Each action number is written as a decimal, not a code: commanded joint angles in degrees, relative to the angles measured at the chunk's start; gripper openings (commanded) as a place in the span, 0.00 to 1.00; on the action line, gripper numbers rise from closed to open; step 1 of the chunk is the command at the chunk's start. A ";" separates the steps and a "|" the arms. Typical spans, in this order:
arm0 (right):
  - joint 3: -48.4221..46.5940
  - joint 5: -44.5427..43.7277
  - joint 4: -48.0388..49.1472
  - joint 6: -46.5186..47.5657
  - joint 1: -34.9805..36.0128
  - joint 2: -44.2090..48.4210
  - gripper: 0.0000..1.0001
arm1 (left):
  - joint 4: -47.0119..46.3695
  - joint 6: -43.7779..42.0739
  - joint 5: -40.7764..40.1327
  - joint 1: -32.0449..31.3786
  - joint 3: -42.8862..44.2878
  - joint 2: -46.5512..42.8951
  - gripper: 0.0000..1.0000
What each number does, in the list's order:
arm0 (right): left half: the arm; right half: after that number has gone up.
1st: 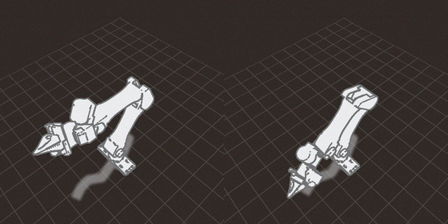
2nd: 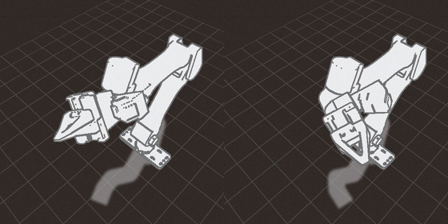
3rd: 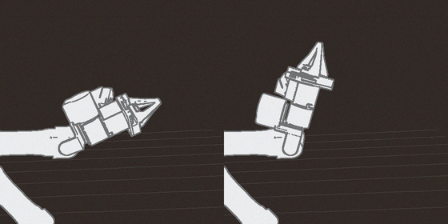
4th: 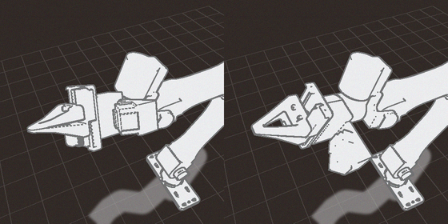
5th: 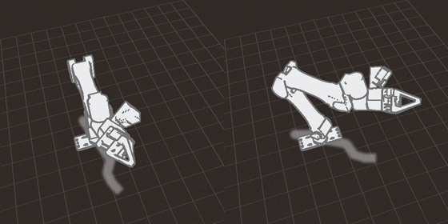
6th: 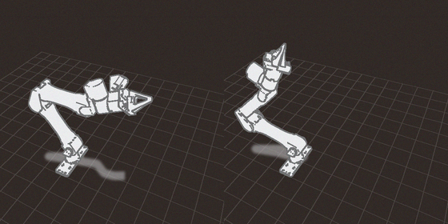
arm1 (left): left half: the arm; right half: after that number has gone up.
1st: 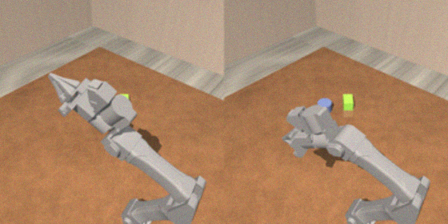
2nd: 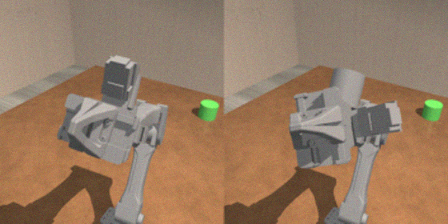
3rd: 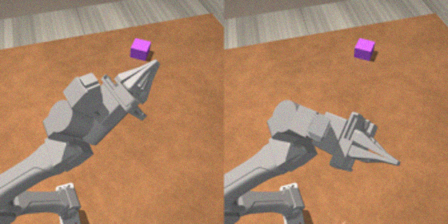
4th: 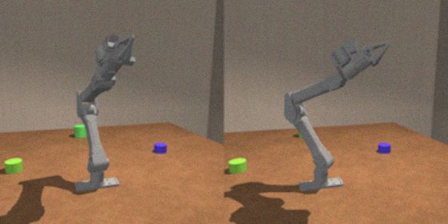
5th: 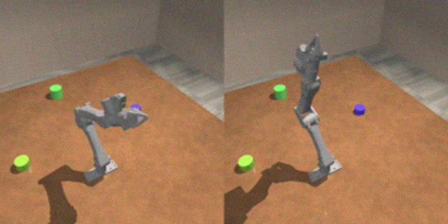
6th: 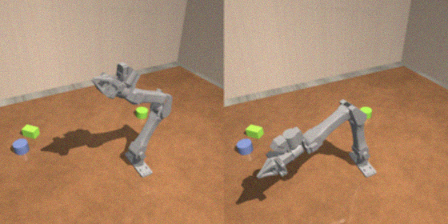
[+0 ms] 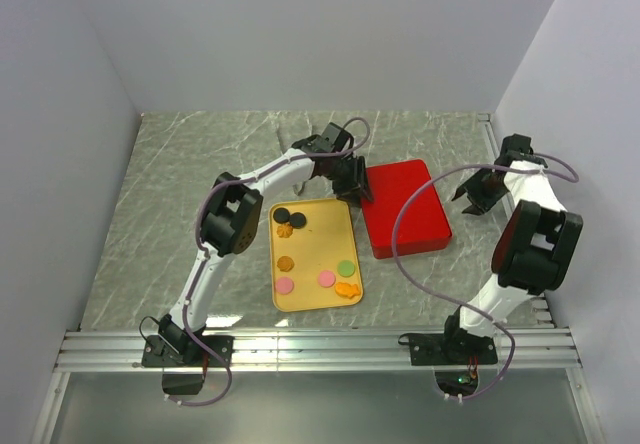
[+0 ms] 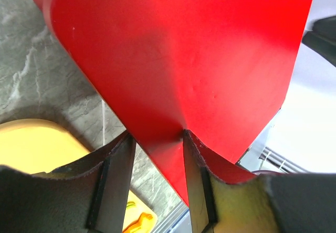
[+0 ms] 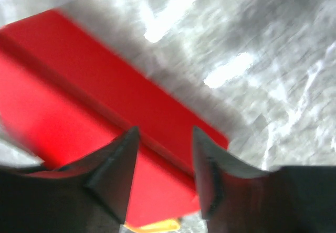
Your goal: Pack the cookies
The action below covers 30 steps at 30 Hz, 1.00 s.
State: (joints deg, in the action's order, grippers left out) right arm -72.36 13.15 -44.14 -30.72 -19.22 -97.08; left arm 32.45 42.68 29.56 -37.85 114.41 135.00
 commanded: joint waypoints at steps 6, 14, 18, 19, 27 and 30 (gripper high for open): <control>-0.07 3.63 3.79 -0.66 0.15 -6.54 0.28 | 1.83 -0.75 -0.56 -0.74 3.62 0.88 0.47; 6.70 9.08 7.48 -2.06 5.16 -5.84 0.16 | 1.74 -0.22 -0.29 -1.00 5.03 1.14 0.52; 8.02 11.81 9.42 -3.73 7.88 -6.10 0.13 | 2.53 -0.92 -0.82 -1.35 4.68 0.62 0.63; 8.11 12.60 9.77 -4.43 8.32 -6.45 0.12 | 2.79 -1.19 -1.00 -1.53 4.16 0.53 0.65; 7.32 15.15 11.80 -6.63 9.03 -5.58 0.04 | 2.89 -2.33 -2.93 -1.97 -1.54 -2.98 0.70; 7.93 14.72 12.59 -7.42 8.94 -4.35 0.00 | 2.36 -1.98 -2.58 -2.14 -3.13 -4.04 0.70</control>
State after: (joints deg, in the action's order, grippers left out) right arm -64.79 21.04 -32.91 -35.46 -12.12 -104.25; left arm 35.35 41.34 25.87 -37.89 113.27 134.21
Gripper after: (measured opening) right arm 0.014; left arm 0.700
